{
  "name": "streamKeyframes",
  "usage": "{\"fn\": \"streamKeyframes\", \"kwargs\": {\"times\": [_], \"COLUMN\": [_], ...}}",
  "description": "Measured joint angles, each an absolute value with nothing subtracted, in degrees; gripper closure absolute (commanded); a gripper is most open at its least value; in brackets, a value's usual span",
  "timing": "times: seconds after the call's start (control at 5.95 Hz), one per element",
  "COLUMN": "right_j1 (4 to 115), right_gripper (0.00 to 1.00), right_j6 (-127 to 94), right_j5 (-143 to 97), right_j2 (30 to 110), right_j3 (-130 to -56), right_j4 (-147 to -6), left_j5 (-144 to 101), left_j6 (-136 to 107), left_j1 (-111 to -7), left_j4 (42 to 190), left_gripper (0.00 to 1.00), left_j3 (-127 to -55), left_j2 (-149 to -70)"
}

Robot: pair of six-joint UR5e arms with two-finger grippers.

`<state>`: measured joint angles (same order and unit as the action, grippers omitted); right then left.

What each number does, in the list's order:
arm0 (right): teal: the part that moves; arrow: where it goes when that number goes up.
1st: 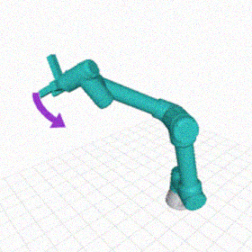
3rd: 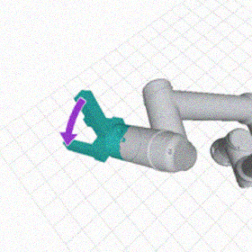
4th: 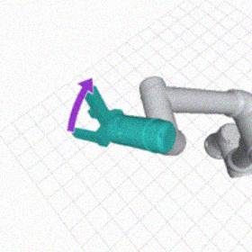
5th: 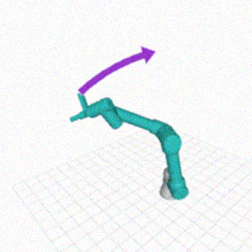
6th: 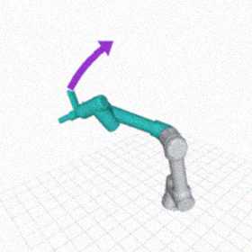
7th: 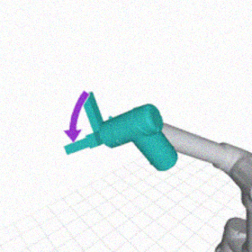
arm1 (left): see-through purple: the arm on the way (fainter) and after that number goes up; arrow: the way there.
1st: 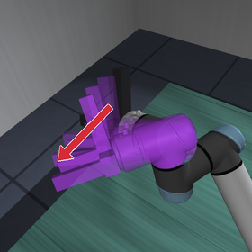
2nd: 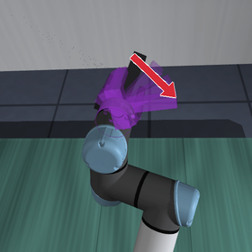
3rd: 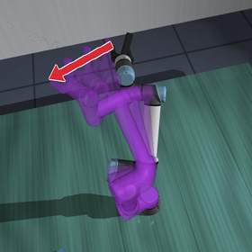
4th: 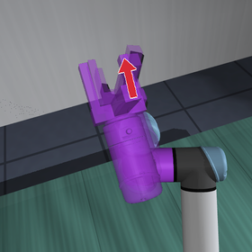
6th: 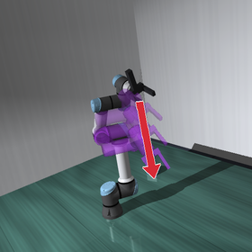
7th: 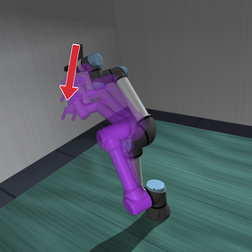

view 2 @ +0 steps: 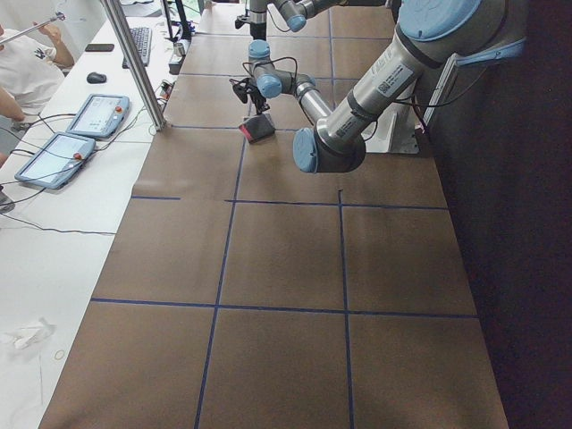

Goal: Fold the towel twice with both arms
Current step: 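Lift the held end with the left gripper and fold it over the other end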

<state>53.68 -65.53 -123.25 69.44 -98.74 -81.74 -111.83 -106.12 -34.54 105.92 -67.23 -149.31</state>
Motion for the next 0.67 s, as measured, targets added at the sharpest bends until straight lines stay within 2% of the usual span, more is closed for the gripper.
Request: {"fn": "streamKeyframes", "kwargs": {"times": [0.17,0.34,0.5,0.67], "right_j1": [54.26,54.77,55.06,55.15], "right_gripper": [0.00,0.00,0.00,0.00], "right_j6": [-63.47,-62.36,-62.01,-61.91], "right_j5": [-123.36,-123.39,-123.40,-123.37], "right_j2": [72.38,73.65,74.12,74.26], "right_j3": [-100.42,-100.90,-101.03,-101.05], "right_j4": [-81.74,-81.74,-81.72,-81.67], "left_j5": [-110.12,-109.15,-108.81,-108.65], "left_j6": [-106.18,-106.18,-106.13,-105.81], "left_j1": [-33.12,-32.10,-31.39,-30.81], "left_j4": [108.92,111.09,112.02,112.74], "left_gripper": [1.00,0.86,0.01,0.00], "left_j3": [-61.57,-58.57,-57.53,-57.25], "left_j2": [-152.88,-154.50,-155.07,-155.11]}}
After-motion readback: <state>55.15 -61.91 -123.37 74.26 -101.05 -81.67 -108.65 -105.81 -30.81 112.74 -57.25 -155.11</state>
